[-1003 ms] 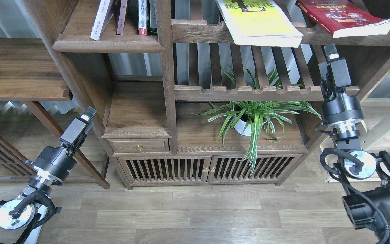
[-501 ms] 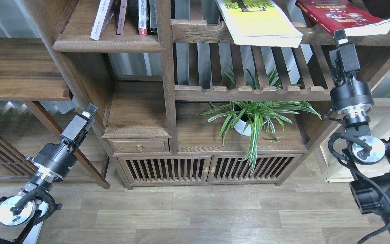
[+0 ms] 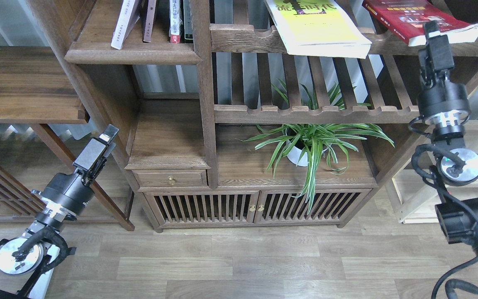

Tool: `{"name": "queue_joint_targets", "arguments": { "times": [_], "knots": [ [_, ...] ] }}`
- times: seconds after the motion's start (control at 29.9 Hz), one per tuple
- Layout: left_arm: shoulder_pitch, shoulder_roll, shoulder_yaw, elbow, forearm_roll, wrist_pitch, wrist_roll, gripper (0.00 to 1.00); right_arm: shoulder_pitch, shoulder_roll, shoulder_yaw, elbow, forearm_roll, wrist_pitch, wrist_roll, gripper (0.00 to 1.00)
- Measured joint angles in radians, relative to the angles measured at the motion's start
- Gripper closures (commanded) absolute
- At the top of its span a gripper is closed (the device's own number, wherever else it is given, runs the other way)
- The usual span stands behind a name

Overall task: Organize books on shelf
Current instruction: 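Raise the right gripper up to the red book on the top shelf, then grasp the red book and pull it off the top shelf with right gripper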

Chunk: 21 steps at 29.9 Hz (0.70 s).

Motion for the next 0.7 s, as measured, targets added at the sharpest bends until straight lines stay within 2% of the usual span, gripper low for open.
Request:
{"name": "queue_joint_targets", "arguments": {
  "times": [0.3, 0.43, 0.64, 0.7],
  "knots": [
    [-0.003, 0.0, 0.0, 0.0, 0.0, 0.0, 0.0, 0.08, 0.029, -0.006, 0.002, -0.019, 0.008, -0.056, -0.019, 0.01],
    [-0.004, 0.0, 0.0, -0.011, 0.0, 0.0, 0.0, 0.08, 0.034, -0.006, 0.001, -0.019, 0.024, -0.109, -0.045, 0.01],
    [-0.004, 0.002, -0.003, -0.015, 0.0, 0.0, 0.0, 0.08, 0.08, -0.006, -0.003, -0.034, 0.036, -0.166, -0.056, 0.01],
    [-0.004, 0.002, -0.004, -0.015, 0.0, 0.0, 0.0, 0.08, 0.095, -0.006, -0.005, -0.044, 0.036, -0.173, -0.056, 0.08]
  ]
}}
